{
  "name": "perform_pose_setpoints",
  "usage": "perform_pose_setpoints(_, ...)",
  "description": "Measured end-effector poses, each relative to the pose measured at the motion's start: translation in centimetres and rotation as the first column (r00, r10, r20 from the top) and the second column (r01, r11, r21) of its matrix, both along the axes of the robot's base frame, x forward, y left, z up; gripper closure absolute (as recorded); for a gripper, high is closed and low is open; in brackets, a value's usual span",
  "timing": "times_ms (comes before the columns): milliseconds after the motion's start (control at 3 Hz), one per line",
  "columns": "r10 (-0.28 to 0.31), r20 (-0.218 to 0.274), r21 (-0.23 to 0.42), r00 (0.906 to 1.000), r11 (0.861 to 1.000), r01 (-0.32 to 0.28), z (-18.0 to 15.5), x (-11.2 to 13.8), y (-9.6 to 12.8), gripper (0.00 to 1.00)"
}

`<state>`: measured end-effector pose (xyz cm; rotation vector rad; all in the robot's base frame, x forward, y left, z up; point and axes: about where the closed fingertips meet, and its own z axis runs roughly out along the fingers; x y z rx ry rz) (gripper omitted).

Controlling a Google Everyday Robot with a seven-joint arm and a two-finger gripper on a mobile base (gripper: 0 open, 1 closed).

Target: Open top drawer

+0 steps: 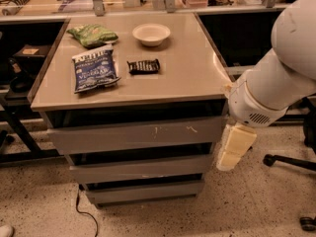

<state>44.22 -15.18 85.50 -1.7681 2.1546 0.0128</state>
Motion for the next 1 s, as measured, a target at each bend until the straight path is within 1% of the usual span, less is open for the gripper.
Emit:
perform_pose_setpoints(333, 0.000, 0.000, 0.000, 1.0000, 1.000, 0.000, 0.0, 0.0, 0.0, 0.00)
perform_pose_setpoints(667, 0.007, -0.023, 0.021, 0.9997, 1.000, -0.007, -1.9, -0.4, 1.0, 0.00)
perform_pose_setpoints(1000, 0.010, -0.056, 0.068, 0.9984, 0.998, -0.006, -6.2, -0.3, 4.0, 0.00)
